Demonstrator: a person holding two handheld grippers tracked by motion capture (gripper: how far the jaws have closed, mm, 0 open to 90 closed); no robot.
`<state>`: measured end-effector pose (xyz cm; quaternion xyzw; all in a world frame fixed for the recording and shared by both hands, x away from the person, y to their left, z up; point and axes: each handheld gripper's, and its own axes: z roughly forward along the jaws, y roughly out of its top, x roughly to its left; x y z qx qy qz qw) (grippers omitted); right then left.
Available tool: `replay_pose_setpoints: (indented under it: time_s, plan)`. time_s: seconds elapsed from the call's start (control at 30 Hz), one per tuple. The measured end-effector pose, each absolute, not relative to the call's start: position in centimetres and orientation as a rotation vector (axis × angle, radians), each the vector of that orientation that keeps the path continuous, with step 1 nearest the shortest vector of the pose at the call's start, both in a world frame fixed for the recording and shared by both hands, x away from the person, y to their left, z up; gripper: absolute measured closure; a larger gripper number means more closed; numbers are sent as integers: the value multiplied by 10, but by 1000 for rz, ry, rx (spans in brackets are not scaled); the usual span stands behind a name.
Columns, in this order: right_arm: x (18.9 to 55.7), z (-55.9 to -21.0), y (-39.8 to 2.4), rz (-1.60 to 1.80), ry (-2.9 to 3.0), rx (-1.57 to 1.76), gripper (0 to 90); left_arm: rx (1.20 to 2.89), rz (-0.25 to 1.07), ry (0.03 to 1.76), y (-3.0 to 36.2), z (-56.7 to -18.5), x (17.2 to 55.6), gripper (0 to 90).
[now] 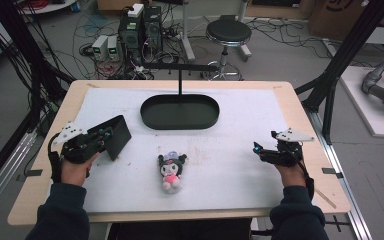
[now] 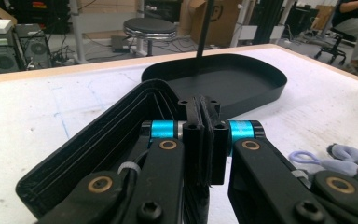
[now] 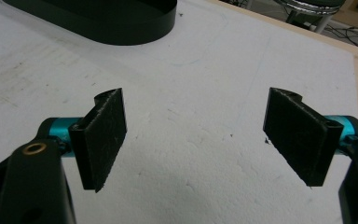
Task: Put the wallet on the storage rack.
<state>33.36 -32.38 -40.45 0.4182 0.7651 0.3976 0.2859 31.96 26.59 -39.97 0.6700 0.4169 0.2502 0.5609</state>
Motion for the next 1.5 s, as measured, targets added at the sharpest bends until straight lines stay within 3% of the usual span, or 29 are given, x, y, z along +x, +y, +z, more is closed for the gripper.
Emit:
replay_pose_setpoints:
  time_s: [0.5,0.87,0.93,1.17,1.23,1.27,1.3,1.33,1.4,1.5]
  plan:
    - [334,-404,-324,1061,2044,1113,216,1616,475,937,261,-402,315,873]
    - [333,-404,-324,1062,2045,1112,216,1644,473,899,258,-401,316,749]
    - [333,-404,-324,1060,2046,1110,216,1641,473,899,258,-401,317,686]
    - [333,-404,-324,1061,2047,1110,217,1651,501,892,253,-401,318,585]
    - [333,-404,-324,1060,2048,1113,216,1646,552,868,253,-398,316,568]
    - [333,-404,-324,1061,2048,1113,216,1636,658,802,252,-395,314,542]
    - [333,-405,-324,1062,2048,1113,216,1636,658,802,252,-395,314,487]
    - [333,-405,-324,1060,2046,1111,216,1632,756,823,253,-393,313,434]
    - [333,-405,-325,1059,2046,1113,217,1618,750,854,254,-392,314,312]
    - [333,-405,-324,1061,2048,1118,217,1596,732,920,259,-396,316,201]
